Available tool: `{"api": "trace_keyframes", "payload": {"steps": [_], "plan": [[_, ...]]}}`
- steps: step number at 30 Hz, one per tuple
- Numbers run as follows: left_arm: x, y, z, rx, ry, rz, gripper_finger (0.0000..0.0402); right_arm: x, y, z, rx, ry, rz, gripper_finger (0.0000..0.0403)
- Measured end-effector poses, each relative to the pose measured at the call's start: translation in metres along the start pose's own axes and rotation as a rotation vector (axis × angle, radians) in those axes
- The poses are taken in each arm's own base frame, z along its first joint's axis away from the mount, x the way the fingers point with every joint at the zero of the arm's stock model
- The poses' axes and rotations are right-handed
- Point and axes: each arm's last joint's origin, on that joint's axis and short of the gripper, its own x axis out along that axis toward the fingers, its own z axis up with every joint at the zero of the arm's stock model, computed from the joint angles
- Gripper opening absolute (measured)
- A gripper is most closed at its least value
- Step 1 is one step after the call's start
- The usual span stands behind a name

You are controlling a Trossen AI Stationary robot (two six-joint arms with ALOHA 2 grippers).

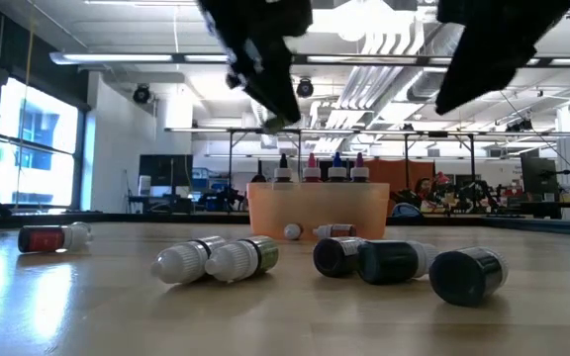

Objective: Pick & Place food coloring
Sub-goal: Put the top small green food coloring bottle into the orange bin, then put the small blue food coloring bottle into the orange bin

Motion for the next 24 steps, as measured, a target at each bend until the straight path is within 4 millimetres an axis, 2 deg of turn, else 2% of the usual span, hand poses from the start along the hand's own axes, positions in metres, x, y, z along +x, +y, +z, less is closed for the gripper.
{"api": "trace_keyframes", "payload": {"steps": [5,8,11,13,14,16,20,24], "plan": [[0.037,0.027,0.007,-0.054,0.003,0.03,0.0051,-0.01,-0.018,-0.008,0.107,-0.01,-0.197,0.0144],[0.05,0.044,-0.002,-0.067,0.091,0.062,0.0051,-0.01,-0.018,-0.009,0.132,-0.001,-0.198,0.0144],[0.071,0.051,0.004,-0.111,0.047,0.057,0.0057,-0.01,-0.017,-0.009,0.136,0.005,-0.188,0.0144],[0.081,0.056,-0.007,-0.092,0.122,0.061,0.0065,-0.009,-0.017,-0.009,0.125,0.005,-0.187,0.0144],[0.083,0.058,-0.009,-0.077,0.137,0.048,0.007,-0.009,-0.017,-0.009,0.122,0.005,-0.187,0.0144],[0.09,0.056,0.0,-0.055,0.068,0.01,0.0081,-0.009,-0.017,-0.008,0.125,0.001,-0.183,0.0144],[0.099,0.052,-0.013,-0.002,0.147,-0.01,0.0104,-0.009,-0.016,-0.008,0.131,-0.006,-0.176,0.0144],[0.102,0.048,-0.006,0.005,0.09,-0.015,0.0124,-0.009,-0.015,-0.007,0.134,-0.013,-0.171,0.0144]]}}
